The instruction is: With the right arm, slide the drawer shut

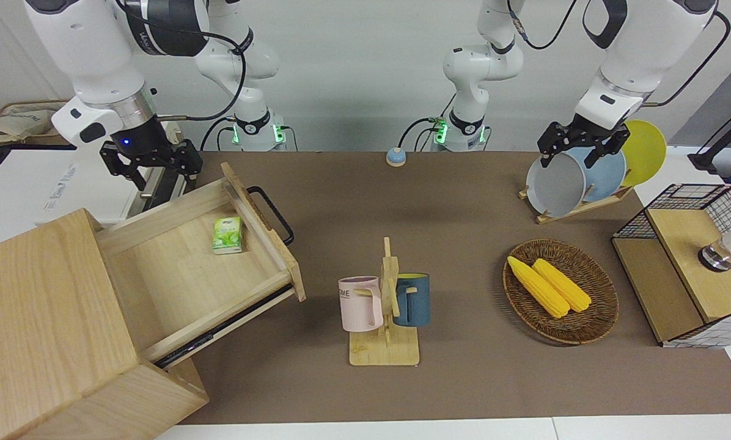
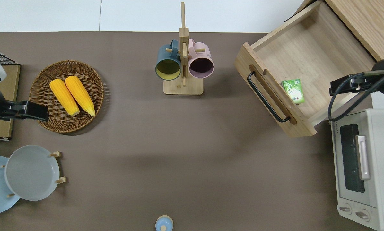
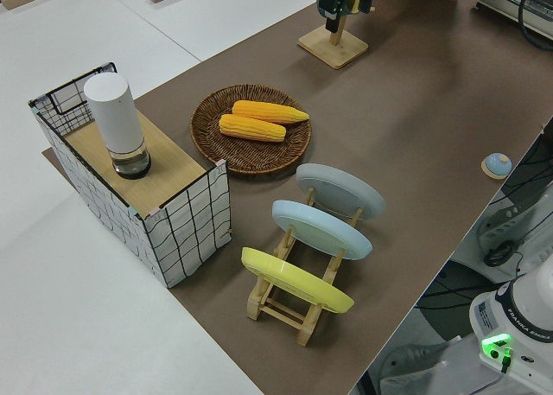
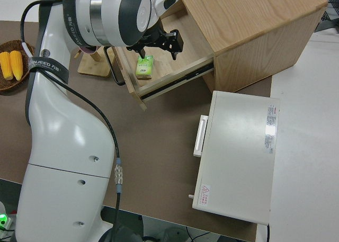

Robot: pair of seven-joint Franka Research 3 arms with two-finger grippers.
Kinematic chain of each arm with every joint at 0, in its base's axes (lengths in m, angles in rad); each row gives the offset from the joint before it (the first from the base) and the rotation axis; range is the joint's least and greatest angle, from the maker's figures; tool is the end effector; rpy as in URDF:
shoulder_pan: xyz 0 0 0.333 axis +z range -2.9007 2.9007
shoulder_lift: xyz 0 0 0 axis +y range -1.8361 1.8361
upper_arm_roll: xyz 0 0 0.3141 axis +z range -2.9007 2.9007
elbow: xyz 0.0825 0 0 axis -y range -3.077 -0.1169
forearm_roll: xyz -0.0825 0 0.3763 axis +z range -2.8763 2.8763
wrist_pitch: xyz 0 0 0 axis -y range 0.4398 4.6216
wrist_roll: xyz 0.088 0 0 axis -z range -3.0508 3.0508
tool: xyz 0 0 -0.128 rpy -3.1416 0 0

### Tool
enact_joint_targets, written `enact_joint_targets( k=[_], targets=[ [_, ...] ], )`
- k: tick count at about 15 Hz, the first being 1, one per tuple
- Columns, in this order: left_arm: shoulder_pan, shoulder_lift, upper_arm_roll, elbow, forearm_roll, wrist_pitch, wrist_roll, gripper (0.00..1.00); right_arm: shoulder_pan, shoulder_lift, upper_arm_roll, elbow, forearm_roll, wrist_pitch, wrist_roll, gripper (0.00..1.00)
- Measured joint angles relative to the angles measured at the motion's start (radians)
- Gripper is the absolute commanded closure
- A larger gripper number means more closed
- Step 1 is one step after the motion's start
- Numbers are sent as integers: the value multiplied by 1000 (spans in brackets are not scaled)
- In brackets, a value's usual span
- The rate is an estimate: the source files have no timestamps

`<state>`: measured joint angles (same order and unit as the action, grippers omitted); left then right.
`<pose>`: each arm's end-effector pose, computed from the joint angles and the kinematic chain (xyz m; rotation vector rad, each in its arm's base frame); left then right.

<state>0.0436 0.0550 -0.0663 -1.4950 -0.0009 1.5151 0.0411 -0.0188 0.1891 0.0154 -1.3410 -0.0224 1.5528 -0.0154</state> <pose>0.5575 -0.0117 0.6015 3.1347 -0.1000 -0.0545 0.6036 -0.0059 0.5978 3.1216 0.0172 0.0352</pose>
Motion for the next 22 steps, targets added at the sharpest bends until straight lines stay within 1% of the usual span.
enact_joint_targets(
  k=[5,14,15,16,17,18,19,20,22],
  targets=[
    [0,0,0,0,0,0,0,7,-1,0,0,0,6,0,28,15],
    [0,0,0,0,0,0,0,7,-14,0,-3,3,6,1,28,27],
    [0,0,0,0,0,0,0,7,-14,0,-3,3,6,1,28,129],
    [0,0,0,0,0,0,0,7,-14,0,-3,3,6,1,28,310],
    [0,0,0,0,0,0,0,7,-14,0,-3,3,7,0,28,546],
    [0,0,0,0,0,0,0,7,-14,0,-2,3,7,0,28,737],
    [0,0,0,0,0,0,0,7,-14,0,-2,3,7,0,28,899],
    [0,0,0,0,0,0,0,7,-14,0,-2,3,8,0,28,999],
    [0,0,0,0,0,0,0,7,-14,0,0,3,8,-1,28,1000]
  ],
)
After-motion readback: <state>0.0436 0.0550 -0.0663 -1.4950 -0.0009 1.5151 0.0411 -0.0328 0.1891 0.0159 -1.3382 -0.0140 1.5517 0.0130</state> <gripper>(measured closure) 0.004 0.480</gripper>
